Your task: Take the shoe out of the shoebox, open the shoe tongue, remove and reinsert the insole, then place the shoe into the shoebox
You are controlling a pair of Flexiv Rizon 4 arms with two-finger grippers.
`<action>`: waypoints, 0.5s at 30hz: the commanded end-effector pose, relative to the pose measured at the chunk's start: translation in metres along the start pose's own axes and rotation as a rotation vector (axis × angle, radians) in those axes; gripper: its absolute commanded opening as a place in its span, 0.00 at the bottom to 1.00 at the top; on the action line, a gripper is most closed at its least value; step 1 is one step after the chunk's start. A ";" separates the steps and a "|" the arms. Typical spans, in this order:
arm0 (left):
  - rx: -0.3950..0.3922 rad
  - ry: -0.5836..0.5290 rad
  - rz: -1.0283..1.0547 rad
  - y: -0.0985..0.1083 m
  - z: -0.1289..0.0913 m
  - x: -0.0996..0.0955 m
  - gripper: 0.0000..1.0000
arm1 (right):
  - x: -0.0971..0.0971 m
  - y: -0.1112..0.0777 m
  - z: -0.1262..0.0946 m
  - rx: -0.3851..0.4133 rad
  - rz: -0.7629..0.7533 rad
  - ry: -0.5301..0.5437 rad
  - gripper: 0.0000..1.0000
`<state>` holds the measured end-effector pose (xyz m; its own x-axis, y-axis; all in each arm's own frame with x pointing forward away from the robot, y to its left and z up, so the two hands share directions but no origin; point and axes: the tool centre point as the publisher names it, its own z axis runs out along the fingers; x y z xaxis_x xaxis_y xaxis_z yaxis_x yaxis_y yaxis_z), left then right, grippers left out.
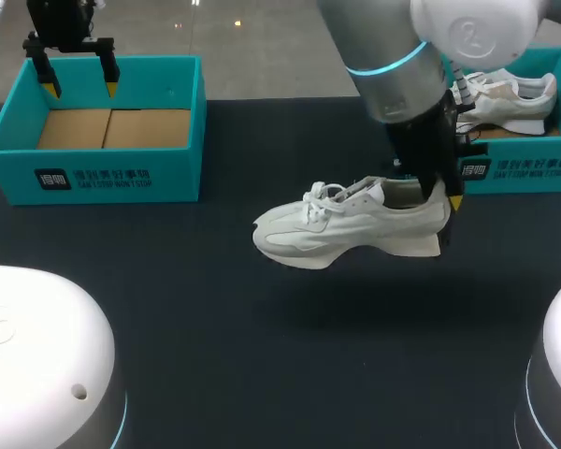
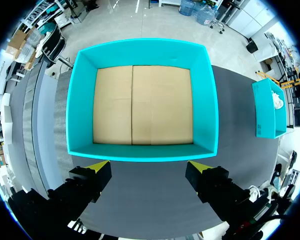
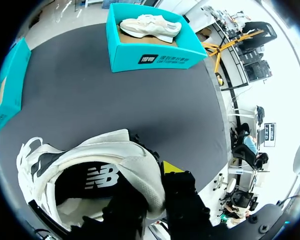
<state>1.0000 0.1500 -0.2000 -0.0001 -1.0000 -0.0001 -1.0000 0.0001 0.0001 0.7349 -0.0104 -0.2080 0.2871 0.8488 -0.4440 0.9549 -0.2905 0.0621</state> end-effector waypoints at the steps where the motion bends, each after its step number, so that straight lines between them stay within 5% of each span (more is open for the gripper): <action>1: 0.000 0.000 0.000 0.000 0.000 0.000 1.00 | 0.011 -0.011 -0.001 -0.024 0.002 -0.016 0.00; 8: 0.000 0.000 0.000 0.000 0.000 0.000 1.00 | 0.019 -0.021 -0.002 -0.028 -0.020 0.013 0.00; 15: 0.000 0.000 0.000 0.000 0.000 0.000 1.00 | 0.049 -0.031 0.024 0.005 -0.010 -0.041 0.00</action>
<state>1.0000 0.1499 -0.2000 -0.0002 -1.0000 -0.0001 -1.0000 0.0002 0.0001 0.7127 0.0152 -0.2322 0.2759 0.8513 -0.4463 0.9584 -0.2791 0.0600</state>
